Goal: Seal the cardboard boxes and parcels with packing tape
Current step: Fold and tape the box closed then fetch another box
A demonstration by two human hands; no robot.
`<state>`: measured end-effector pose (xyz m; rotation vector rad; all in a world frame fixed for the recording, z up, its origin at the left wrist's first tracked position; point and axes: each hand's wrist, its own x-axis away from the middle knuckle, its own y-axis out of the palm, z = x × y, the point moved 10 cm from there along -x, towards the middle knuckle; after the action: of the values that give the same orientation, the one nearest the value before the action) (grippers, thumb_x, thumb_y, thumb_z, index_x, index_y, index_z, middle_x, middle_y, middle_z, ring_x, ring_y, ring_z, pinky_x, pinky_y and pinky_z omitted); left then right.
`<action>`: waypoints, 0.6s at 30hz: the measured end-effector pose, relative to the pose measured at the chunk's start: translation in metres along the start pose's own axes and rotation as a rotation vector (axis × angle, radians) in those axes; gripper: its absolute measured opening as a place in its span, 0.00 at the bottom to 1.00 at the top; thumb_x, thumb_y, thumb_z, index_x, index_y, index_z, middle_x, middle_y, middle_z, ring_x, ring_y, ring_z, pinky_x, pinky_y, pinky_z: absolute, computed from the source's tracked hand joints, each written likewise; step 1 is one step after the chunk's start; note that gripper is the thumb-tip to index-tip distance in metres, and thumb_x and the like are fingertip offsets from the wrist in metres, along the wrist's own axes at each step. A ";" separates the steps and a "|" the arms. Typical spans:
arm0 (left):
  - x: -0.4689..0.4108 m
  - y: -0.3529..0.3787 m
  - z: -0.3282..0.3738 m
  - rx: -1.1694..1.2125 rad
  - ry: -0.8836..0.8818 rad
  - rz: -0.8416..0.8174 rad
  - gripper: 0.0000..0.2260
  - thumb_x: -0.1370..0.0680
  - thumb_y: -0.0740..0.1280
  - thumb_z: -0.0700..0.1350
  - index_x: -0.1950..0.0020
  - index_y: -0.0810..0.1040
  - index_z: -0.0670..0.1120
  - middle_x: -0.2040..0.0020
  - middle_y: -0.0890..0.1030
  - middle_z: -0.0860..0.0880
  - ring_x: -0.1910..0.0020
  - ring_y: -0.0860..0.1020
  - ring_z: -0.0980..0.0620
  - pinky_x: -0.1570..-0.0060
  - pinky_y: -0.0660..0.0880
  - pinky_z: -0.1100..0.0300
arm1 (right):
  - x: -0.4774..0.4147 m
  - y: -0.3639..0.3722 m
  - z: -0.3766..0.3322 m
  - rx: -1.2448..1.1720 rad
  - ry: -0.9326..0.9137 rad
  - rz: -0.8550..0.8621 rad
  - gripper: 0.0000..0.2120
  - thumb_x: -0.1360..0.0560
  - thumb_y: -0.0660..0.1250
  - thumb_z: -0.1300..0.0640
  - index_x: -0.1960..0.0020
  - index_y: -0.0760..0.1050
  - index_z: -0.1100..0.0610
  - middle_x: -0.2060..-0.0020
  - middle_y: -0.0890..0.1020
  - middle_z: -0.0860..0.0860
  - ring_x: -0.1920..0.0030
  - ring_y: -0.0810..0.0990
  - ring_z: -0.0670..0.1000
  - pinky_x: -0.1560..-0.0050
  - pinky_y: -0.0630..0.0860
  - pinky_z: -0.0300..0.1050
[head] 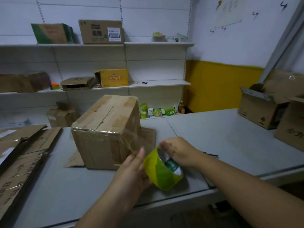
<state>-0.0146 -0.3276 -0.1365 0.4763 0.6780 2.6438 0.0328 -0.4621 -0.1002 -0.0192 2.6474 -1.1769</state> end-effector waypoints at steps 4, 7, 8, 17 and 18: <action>-0.001 -0.010 -0.003 0.003 -0.011 0.061 0.14 0.23 0.64 0.44 0.39 0.76 0.40 0.49 0.83 0.39 0.57 0.81 0.46 0.62 0.79 0.54 | 0.031 -0.061 0.055 0.233 0.148 0.116 0.14 0.25 0.64 0.41 0.44 0.76 0.47 0.50 0.76 0.44 0.48 0.76 0.46 0.47 0.74 0.45; -0.001 -0.013 -0.003 0.022 -0.014 0.055 0.14 0.23 0.64 0.43 0.40 0.76 0.40 0.51 0.82 0.39 0.58 0.80 0.46 0.64 0.79 0.54 | 0.056 -0.064 0.085 0.425 0.205 -0.030 0.10 0.27 0.68 0.41 0.49 0.73 0.43 0.53 0.74 0.41 0.52 0.73 0.40 0.52 0.72 0.37; -0.001 -0.013 -0.002 0.020 -0.015 0.054 0.13 0.23 0.65 0.43 0.40 0.76 0.40 0.52 0.82 0.40 0.59 0.80 0.46 0.65 0.79 0.54 | 0.057 -0.062 0.089 0.446 0.207 -0.045 0.08 0.27 0.68 0.43 0.52 0.73 0.44 0.54 0.75 0.42 0.54 0.73 0.41 0.54 0.72 0.37; -0.003 -0.016 0.001 0.046 -0.022 0.063 0.09 0.22 0.64 0.43 0.47 0.79 0.39 0.57 0.84 0.39 0.64 0.81 0.47 0.69 0.78 0.58 | -0.016 -0.077 -0.015 0.184 -0.019 0.117 0.07 0.20 0.61 0.53 0.56 0.70 0.52 0.65 0.74 0.49 0.65 0.72 0.49 0.64 0.66 0.41; -0.004 -0.018 0.000 0.041 -0.021 0.069 0.09 0.22 0.64 0.42 0.48 0.80 0.39 0.57 0.84 0.39 0.64 0.81 0.47 0.68 0.78 0.58 | -0.030 -0.077 -0.050 0.145 -0.114 0.152 0.06 0.21 0.63 0.52 0.57 0.70 0.51 0.66 0.73 0.50 0.66 0.71 0.48 0.64 0.67 0.43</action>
<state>-0.0067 -0.3142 -0.1468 0.5473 0.7231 2.6895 0.0436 -0.4738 -0.0050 0.1350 2.4133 -1.2726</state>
